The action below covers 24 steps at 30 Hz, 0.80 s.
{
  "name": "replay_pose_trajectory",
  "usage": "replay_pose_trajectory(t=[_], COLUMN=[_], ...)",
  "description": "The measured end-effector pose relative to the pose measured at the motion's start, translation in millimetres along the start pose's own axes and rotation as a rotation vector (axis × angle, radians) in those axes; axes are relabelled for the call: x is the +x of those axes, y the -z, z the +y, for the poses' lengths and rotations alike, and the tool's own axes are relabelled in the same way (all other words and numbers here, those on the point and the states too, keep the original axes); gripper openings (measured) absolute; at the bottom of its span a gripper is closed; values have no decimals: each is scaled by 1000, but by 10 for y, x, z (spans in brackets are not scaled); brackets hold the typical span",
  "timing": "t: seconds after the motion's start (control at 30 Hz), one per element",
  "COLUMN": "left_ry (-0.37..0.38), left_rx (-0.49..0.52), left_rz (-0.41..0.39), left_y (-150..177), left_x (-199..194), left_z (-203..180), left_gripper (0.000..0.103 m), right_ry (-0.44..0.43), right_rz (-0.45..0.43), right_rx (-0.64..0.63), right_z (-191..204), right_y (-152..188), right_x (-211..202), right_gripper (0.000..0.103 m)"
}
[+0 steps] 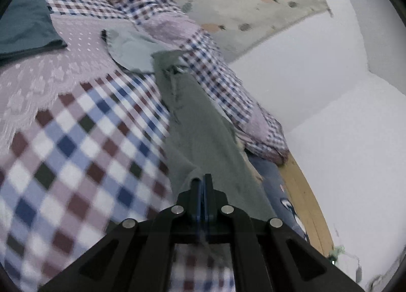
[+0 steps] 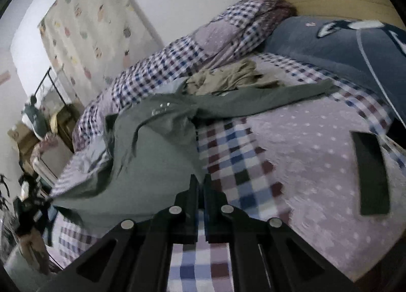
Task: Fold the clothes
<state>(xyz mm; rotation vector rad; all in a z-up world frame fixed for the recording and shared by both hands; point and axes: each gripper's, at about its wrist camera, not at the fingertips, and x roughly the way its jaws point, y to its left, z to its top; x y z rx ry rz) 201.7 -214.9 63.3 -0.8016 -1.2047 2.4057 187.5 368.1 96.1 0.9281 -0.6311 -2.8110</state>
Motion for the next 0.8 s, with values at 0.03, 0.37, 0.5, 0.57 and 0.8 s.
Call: replay_pose_trajectory(t=[0.03,0.37,0.5,0.57,0.8], left_ry=[8,-54,-170,-214,-339], left_rx=[9,26,-10,-7,-13], left_rz=[4,-17,40,54,102], left_y=[92,481,518,538,588], left_x=[-77,-729,-675,-675,-666], left_z=[-47,-20,152,172,265], left_gripper=[0,0,0,0,1], right_ry=[4,32,115,159,259], right_rz=[-1,41,155,226,421], right_rx=[6,-9,-77,-83,-113], right_z=[-27,-100,-13,-28,-132], right_y=[8,118,321,466,816], right_x=[-88,-823,-664,-507,-164], right_gripper=[0,0,1,1,3])
